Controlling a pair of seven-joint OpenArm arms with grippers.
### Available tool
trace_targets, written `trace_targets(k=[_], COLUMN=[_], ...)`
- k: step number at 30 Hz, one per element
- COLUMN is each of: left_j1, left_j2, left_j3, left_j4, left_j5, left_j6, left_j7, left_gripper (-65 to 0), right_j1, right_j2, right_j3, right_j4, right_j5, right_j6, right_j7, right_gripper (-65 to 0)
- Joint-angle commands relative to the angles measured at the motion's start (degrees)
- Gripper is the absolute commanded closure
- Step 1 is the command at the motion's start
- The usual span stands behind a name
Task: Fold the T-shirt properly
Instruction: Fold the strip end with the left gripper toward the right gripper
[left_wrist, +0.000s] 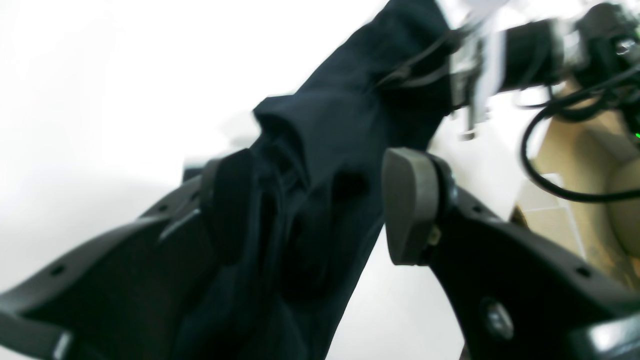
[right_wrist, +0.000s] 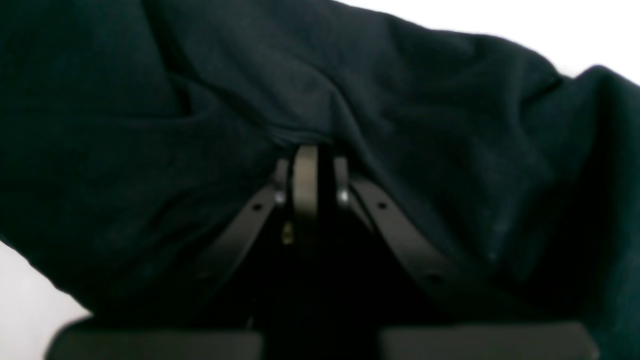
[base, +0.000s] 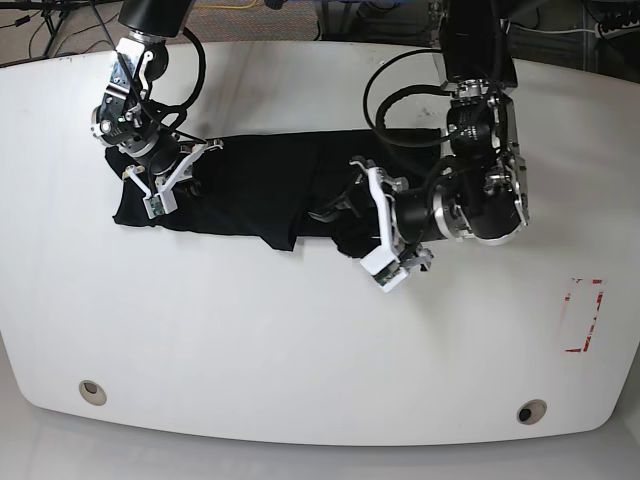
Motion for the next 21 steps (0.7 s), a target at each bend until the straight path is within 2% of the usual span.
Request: trace_targets(k=[1, 6, 16, 21], left_j1=[-0.85, -0.94, -0.94, 1.88], left_j2=[-1.75, -1.67, -2.11, -6.41], left_j3=[-1.82, -2.52, -2.87, -4.81], left_j4=[0.79, 0.88, 0.88, 0.52], left_j5=[-1.36, -5.05, -6.11, -6.11], left_j6=[-0.08, -0.08, -0.08, -0.08], left_j7=[-0.36, -0.14, -0.14, -0.14], left_gripper=[-37.9, -37.9, -37.9, -37.9], right_j1=[0.09, 0.09, 0.17, 0.17], right_j2=[0.38, -0.94, -2.0, -2.17], right_j3=[0.12, 0.12, 0.12, 0.12], right_j4=[0.58, 0.84, 1.11, 1.11], right_j5=[-0.32, -0.32, -0.76, -0.76], right_j6=[-0.1, -0.1, -0.1, -0.1], right_j7=[-0.9, -0.9, -0.9, -0.9], right_gripper=[-4.1, -4.1, -4.1, -4.1])
